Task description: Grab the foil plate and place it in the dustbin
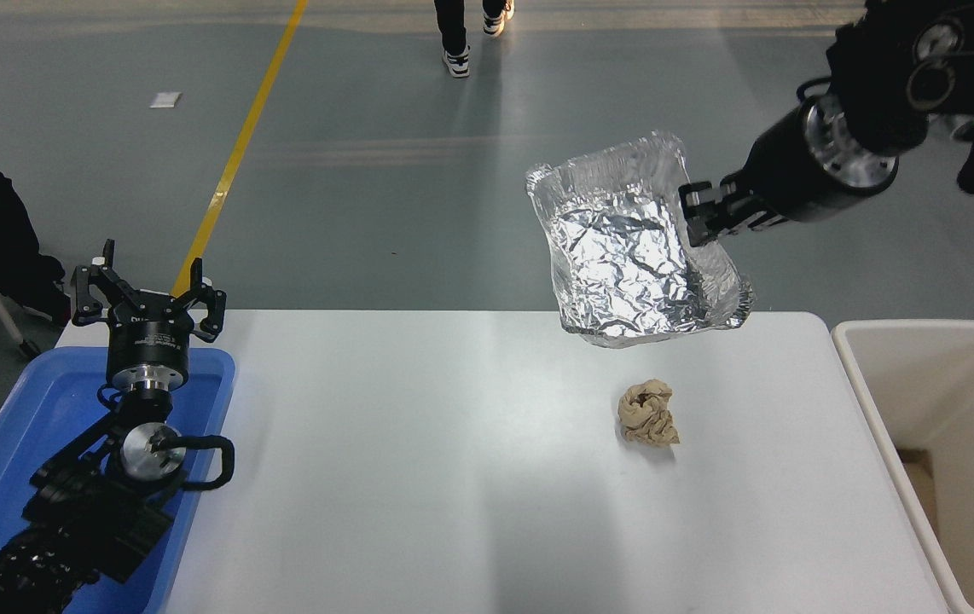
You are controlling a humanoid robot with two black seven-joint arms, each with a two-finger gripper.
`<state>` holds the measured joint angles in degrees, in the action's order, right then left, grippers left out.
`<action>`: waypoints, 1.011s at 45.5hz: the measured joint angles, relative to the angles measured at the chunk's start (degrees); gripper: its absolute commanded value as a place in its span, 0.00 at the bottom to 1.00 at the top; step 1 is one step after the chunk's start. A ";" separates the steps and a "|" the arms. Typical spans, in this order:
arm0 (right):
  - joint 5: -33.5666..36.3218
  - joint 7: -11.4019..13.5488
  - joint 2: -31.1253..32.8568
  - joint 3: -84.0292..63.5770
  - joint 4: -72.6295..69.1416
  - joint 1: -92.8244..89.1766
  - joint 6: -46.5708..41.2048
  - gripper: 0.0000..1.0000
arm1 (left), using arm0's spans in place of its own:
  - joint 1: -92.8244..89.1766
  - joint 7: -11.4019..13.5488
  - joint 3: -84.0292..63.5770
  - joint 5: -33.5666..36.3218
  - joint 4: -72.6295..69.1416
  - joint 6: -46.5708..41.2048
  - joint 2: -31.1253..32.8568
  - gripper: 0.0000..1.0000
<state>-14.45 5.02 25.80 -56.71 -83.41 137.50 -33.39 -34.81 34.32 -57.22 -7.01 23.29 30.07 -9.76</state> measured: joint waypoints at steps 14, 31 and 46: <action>-1.83 0.02 1.28 -6.01 0.01 3.52 -1.67 0.00 | 0.00 0.05 0.00 -0.01 0.00 -0.02 0.00 0.99; -19.89 -0.16 17.88 -9.87 5.83 -4.22 -0.98 0.00 | 0.01 0.05 0.00 -0.03 -0.01 -0.02 0.00 0.99; -32.38 -1.38 32.58 -3.44 20.47 -27.29 9.32 0.00 | 0.00 0.05 -0.03 -0.02 0.01 -0.02 0.00 0.99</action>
<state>-46.83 3.64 58.38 -60.16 -62.94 110.21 -24.07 -34.81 34.37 -57.25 -7.03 23.30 30.05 -9.75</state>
